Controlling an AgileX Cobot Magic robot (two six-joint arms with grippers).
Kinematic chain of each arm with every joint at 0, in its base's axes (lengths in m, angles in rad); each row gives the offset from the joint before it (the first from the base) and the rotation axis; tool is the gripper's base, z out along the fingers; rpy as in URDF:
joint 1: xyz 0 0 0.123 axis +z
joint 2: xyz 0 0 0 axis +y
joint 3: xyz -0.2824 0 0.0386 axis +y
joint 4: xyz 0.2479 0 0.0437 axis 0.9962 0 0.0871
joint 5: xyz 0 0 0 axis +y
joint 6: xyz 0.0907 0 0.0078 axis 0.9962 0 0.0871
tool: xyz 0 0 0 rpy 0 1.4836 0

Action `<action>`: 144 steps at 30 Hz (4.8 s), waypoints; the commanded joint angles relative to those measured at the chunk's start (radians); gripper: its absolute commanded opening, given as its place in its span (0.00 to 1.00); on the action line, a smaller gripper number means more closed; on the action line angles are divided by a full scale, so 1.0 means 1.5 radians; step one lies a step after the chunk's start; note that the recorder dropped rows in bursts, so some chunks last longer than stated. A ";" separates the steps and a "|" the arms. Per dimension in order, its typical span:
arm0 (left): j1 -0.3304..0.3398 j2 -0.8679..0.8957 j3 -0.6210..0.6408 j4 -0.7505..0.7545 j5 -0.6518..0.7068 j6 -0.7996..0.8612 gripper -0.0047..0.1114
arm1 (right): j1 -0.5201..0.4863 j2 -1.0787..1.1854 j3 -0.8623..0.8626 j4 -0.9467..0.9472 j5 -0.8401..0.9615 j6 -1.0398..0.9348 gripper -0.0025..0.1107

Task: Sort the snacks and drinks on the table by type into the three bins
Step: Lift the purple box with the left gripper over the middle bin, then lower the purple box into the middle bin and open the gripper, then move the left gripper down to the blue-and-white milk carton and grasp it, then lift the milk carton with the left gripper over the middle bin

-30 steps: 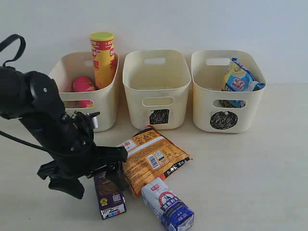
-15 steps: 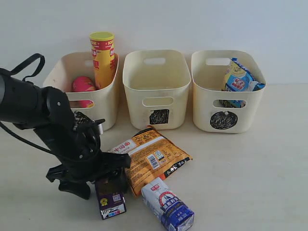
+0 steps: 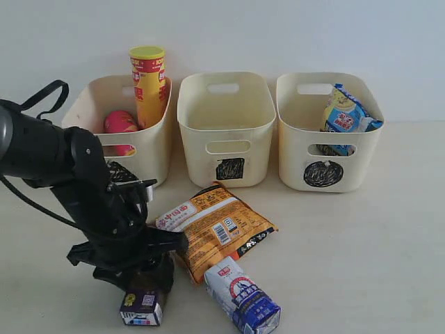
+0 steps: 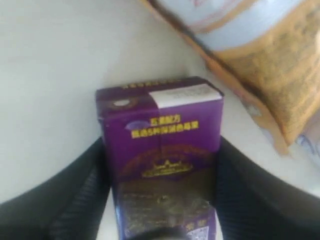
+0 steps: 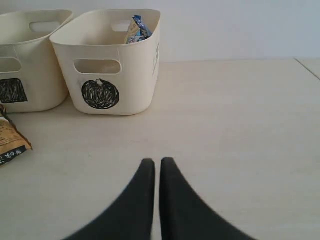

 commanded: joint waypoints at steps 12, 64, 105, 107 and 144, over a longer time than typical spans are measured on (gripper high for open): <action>-0.004 -0.227 -0.115 -0.090 -0.088 0.055 0.07 | -0.001 -0.004 0.000 -0.003 -0.006 0.000 0.02; 0.008 0.018 -0.511 -0.065 0.084 0.408 0.07 | -0.001 -0.004 0.000 0.032 -0.009 0.000 0.02; -0.285 -0.171 -0.213 0.076 0.320 0.898 0.23 | -0.001 -0.004 0.000 0.032 -0.009 0.002 0.02; -0.285 -0.153 -0.213 0.059 0.317 0.898 0.36 | -0.001 -0.004 0.000 0.032 -0.009 0.002 0.02; -0.268 0.106 -0.213 0.175 0.059 0.913 0.46 | -0.001 -0.004 0.000 0.032 -0.009 0.002 0.02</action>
